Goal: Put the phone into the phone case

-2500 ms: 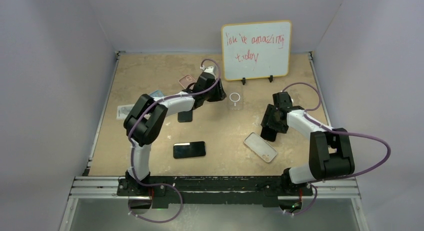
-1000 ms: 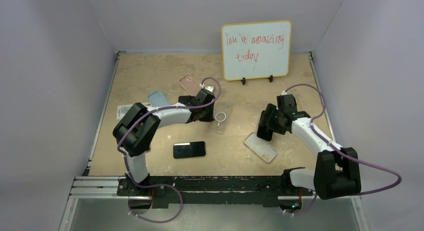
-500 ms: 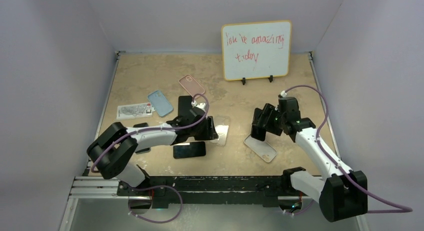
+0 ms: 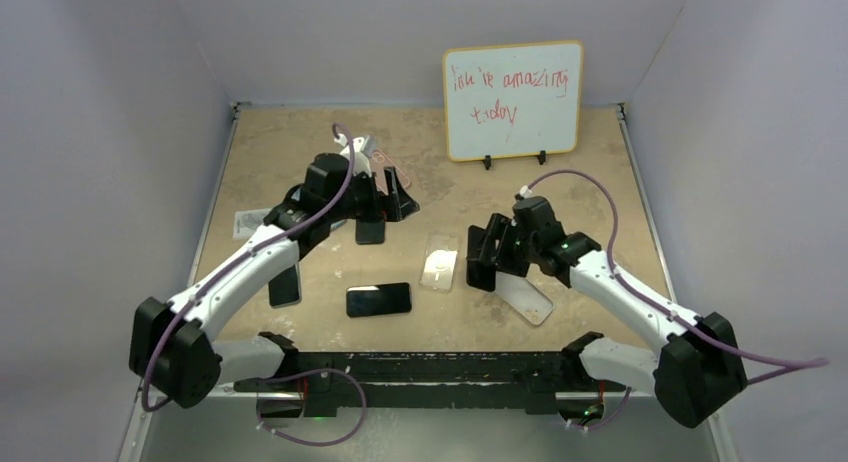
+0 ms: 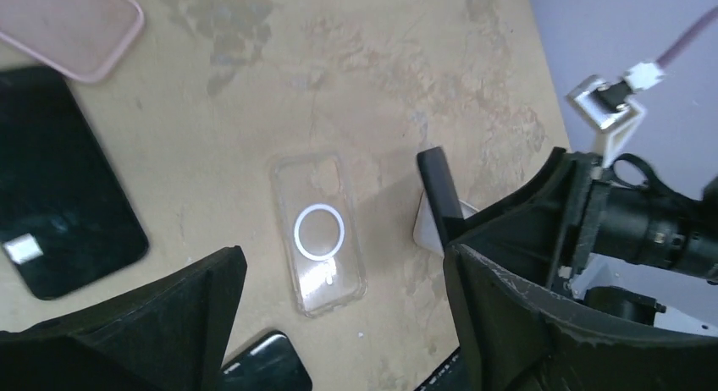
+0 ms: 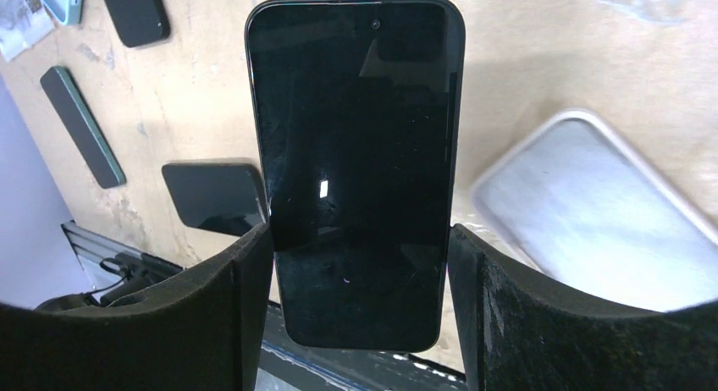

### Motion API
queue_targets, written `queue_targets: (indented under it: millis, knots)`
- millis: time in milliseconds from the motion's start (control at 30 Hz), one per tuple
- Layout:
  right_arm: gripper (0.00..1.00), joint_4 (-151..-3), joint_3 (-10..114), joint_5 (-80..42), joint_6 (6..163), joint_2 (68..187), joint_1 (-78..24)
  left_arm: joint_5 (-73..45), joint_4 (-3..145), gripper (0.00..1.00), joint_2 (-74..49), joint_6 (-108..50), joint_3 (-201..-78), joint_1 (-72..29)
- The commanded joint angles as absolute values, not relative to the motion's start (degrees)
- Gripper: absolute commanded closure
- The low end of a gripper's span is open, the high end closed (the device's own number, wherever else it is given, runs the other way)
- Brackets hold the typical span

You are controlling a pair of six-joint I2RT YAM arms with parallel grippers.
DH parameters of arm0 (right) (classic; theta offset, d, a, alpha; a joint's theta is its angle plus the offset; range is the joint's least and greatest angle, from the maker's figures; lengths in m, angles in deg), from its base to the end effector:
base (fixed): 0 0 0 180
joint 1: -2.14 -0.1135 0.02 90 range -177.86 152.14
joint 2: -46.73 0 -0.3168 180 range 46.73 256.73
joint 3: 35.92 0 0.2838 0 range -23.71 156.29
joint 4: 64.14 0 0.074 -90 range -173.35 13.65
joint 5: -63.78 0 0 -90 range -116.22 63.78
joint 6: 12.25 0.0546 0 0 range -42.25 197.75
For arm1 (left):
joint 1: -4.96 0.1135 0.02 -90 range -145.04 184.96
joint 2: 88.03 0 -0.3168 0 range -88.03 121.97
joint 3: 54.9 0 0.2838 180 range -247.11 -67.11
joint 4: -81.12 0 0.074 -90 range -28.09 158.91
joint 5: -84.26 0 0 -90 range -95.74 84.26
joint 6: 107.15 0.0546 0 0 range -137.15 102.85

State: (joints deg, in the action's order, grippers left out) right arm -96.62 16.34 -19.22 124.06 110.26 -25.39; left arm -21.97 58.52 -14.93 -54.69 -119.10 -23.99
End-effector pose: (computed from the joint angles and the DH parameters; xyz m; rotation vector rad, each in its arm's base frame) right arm 0.2184 0.1213 0.2530 0.3382 2.4391 0.7518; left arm 0.2692 -0.1664 0.3067 0.0107 2.2586 -0.9597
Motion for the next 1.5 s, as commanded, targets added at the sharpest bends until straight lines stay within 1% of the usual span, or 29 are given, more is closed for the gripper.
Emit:
queue_targets:
  millis: [0,67,233,400,533,633,1000,1200,1467]
  knots:
    - [0.47,-90.3,21.4,-22.6,130.2,113.6,-30.7,-14.4,45.5,0.09,-20.9,-41.3,-123.9,-24.4]
    - [0.47,-89.2,22.9,-24.4,131.2,116.2,-33.8,-12.9,44.2,0.09,-23.4,-39.2,-122.7,-24.4]
    - [0.47,-84.1,25.2,-28.2,134.2,122.4,-39.9,-16.4,47.4,0.07,-30.5,-36.8,-117.7,-24.5]
    - [0.48,-79.3,26.8,-32.3,138.6,128.2,-43.3,-11.2,45.7,0.07,-33.8,-33.8,-114.4,-24.5]
    - [0.48,-78.9,28.9,-34.8,140.1,133.2,-45.1,-8.7,43.7,0.07,-34.5,-32.1,-113.7,-24.5]
    - [0.48,-81.0,30.7,-36.9,140.0,135.7,-45.7,-9.1,44.2,0.07,-34.5,-32.2,-113.5,-24.5]
    - [0.46,-81.0,30.1,-40.2,140.3,139.3,-45.7,-9.0,44.7,0.07,-33.5,-32.0,-113.6,-24.5]
    - [0.39,-80.4,29.4,-41.3,140.1,139.9,-45.7,-8.3,44.7,0.07,-34.2,-32.4,-113.4,-24.5]
    - [0.19,-83.1,29.5,-42.7,140.4,138.7,-45.7,-7.1,44.7,0.08,-33.7,-33.2,-113.6,-24.4]
